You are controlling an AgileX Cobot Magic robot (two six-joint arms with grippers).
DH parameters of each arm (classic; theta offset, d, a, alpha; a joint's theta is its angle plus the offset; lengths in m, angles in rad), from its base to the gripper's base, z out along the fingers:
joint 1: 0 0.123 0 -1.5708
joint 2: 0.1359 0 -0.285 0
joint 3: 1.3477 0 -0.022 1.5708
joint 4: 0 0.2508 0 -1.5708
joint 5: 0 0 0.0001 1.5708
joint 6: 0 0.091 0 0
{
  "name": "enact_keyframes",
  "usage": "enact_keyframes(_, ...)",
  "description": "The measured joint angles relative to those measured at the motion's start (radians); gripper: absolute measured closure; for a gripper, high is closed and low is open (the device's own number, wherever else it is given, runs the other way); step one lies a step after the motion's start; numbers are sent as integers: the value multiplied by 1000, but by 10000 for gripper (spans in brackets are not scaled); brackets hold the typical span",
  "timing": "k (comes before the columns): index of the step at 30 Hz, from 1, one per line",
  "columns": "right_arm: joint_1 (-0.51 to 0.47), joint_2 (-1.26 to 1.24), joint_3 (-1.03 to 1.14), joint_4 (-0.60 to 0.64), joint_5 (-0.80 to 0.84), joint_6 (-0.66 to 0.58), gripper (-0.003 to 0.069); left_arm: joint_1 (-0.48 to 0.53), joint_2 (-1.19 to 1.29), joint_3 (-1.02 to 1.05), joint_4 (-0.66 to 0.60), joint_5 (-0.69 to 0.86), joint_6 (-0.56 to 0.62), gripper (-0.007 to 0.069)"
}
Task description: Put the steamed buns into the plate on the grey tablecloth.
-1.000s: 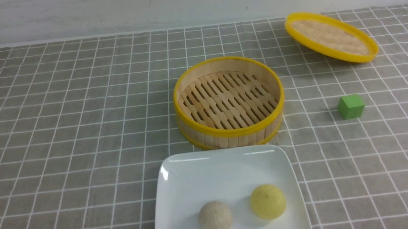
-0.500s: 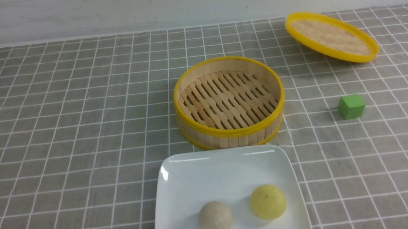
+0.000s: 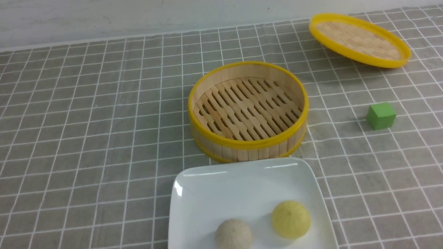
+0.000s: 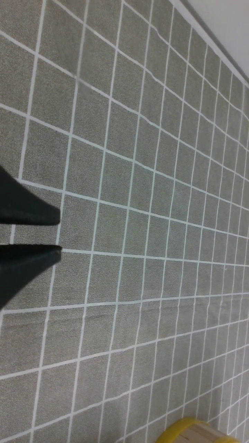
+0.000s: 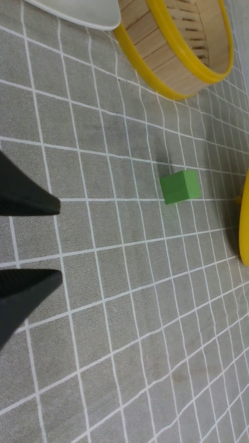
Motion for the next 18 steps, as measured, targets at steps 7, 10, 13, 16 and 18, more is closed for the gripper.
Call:
enact_keyframes(7, 0, 0, 0, 0, 0, 0, 421, -58, 0, 0, 0, 0, 0, 497)
enact_keyframes(10, 0, 0, 0, 0, 0, 0, 421, -62, 0, 0, 1, 0, 0, 497)
enact_keyframes(13, 0, 0, 0, 0, 0, 0, 421, -62, 0, 0, 1, 0, 0, 497)
enact_keyframes(16, 0, 0, 0, 0, 0, 0, 421, -62, 0, 0, 1, 0, 0, 494)
enact_keyframes(18, 0, 0, 0, 0, 0, 0, 421, -62, 0, 0, 1, 0, 0, 491)
